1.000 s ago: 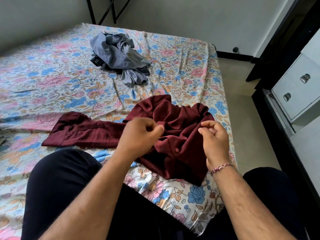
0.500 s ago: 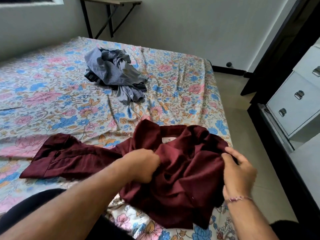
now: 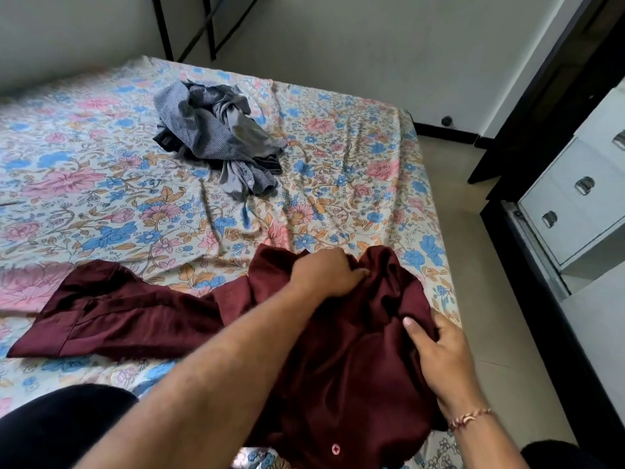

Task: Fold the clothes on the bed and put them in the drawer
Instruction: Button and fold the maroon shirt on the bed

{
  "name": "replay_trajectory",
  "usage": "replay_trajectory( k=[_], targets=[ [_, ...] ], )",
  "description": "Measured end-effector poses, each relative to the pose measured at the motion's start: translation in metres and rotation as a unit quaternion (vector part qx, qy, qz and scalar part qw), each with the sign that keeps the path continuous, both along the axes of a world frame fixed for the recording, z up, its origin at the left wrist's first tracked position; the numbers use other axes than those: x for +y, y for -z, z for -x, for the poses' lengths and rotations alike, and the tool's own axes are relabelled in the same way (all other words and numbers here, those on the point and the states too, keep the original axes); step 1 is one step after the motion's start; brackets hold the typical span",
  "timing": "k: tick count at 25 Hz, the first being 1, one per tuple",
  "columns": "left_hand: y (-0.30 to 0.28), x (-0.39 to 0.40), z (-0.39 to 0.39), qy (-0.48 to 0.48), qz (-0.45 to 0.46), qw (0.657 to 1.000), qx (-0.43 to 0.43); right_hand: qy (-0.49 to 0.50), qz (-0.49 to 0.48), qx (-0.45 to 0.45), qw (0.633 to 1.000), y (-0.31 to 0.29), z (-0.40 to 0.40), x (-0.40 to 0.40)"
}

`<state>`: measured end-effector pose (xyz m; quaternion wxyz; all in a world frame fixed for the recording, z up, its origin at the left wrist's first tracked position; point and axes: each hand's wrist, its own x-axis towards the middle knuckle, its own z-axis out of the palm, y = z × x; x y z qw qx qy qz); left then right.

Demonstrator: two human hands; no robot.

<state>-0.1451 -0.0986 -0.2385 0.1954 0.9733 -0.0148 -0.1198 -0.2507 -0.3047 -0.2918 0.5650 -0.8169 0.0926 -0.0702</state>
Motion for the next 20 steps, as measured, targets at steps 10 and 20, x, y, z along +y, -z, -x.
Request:
replay_trajectory(
  k=[10,20],
  targets=[
    [-0.048,0.119,-0.05,-0.378,0.507,0.752,-0.186,-0.026,-0.054,-0.02,0.998,-0.045,-0.03,-0.045],
    [-0.003,0.347,0.044,-0.528,0.161,0.827,-0.108,-0.021,0.128,0.136,0.982,-0.056,-0.065,-0.068]
  ],
)
